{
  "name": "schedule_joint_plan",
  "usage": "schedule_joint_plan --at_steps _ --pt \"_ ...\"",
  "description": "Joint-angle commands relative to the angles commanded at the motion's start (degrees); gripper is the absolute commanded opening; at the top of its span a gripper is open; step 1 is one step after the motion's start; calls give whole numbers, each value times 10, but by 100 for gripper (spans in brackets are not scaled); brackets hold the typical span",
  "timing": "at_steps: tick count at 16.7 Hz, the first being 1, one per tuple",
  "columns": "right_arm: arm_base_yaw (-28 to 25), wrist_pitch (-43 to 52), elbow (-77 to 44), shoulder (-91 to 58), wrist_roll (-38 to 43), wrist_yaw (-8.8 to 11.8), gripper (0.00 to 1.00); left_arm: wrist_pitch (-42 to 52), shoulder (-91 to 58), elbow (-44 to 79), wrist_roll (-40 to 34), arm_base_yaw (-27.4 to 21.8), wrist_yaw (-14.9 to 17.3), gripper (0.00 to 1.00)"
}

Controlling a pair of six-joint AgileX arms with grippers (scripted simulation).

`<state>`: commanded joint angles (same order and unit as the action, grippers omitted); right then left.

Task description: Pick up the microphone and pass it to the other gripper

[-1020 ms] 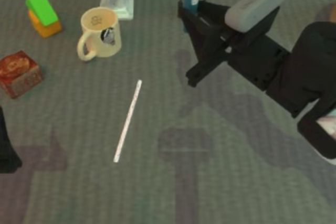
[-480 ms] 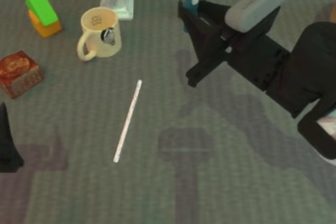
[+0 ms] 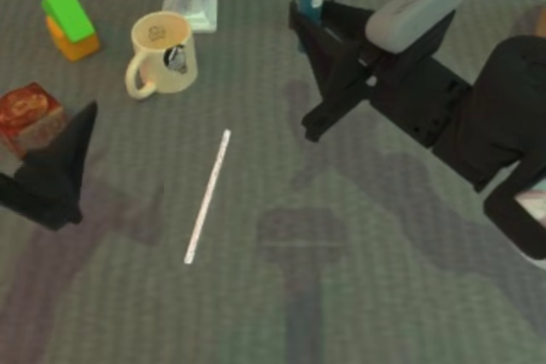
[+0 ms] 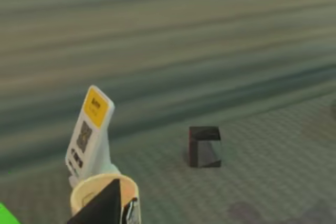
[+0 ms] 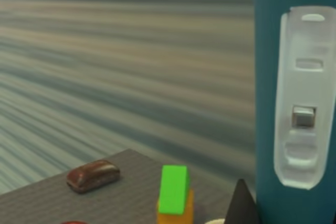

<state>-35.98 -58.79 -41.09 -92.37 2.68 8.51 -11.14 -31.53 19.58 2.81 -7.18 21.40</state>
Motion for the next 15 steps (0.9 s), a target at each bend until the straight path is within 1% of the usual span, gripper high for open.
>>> schedule_joint_plan --at_steps 5,8,10,11,13,15 --pt "0 0 0 0 0 0 0 -82 -236 139 21 -49 145 100" --pt "0 0 0 0 0 0 0 -120 -342 204 31 -72 213 100" --pt "0 0 0 0 0 0 0 -136 -388 232 36 -82 244 100" --pt "0 0 0 0 0 0 0 -141 -403 242 37 -85 255 100" --pt "0 0 0 0 0 0 0 -146 -417 250 38 -89 265 100" --pt "0 0 0 0 0 0 0 -146 -417 250 38 -89 265 100"
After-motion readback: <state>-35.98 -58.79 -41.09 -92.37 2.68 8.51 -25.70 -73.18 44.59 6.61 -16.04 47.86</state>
